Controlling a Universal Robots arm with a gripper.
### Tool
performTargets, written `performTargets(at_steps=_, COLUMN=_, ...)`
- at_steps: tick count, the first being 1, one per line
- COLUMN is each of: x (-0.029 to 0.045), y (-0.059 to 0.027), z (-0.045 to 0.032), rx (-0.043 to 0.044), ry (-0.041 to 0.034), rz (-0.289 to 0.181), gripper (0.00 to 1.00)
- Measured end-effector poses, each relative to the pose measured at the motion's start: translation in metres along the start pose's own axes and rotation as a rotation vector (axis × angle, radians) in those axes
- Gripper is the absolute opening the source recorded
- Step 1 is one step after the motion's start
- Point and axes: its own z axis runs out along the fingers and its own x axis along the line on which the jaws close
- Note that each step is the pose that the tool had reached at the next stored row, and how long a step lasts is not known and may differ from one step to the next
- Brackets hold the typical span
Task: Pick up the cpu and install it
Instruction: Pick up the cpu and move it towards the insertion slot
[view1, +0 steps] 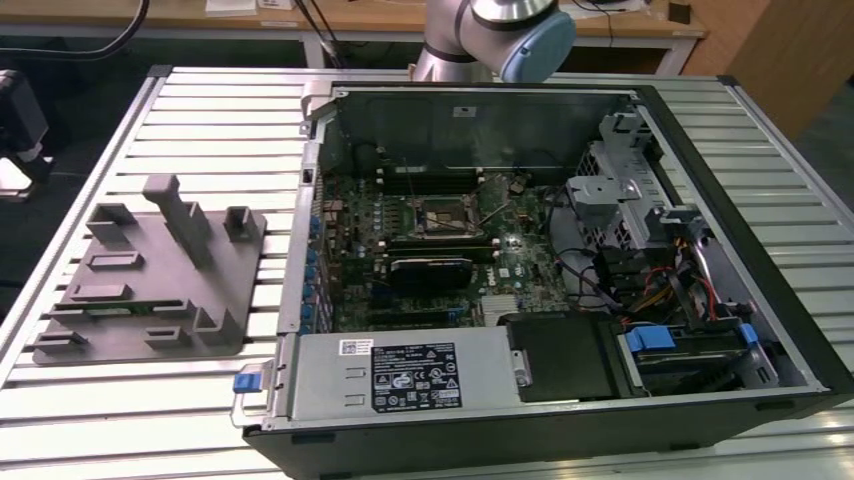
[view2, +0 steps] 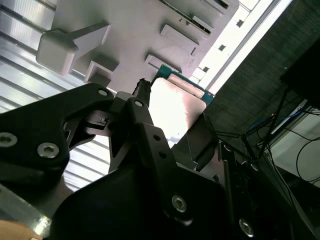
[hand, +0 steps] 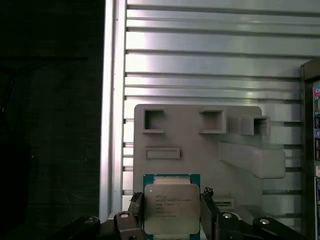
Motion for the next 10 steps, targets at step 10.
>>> performTargets(at_steps=10, x=-0.0003, y=0.0004, z=-0.0081, rx=-0.0002, ry=-0.0006, rz=0.0, gripper=0.54)
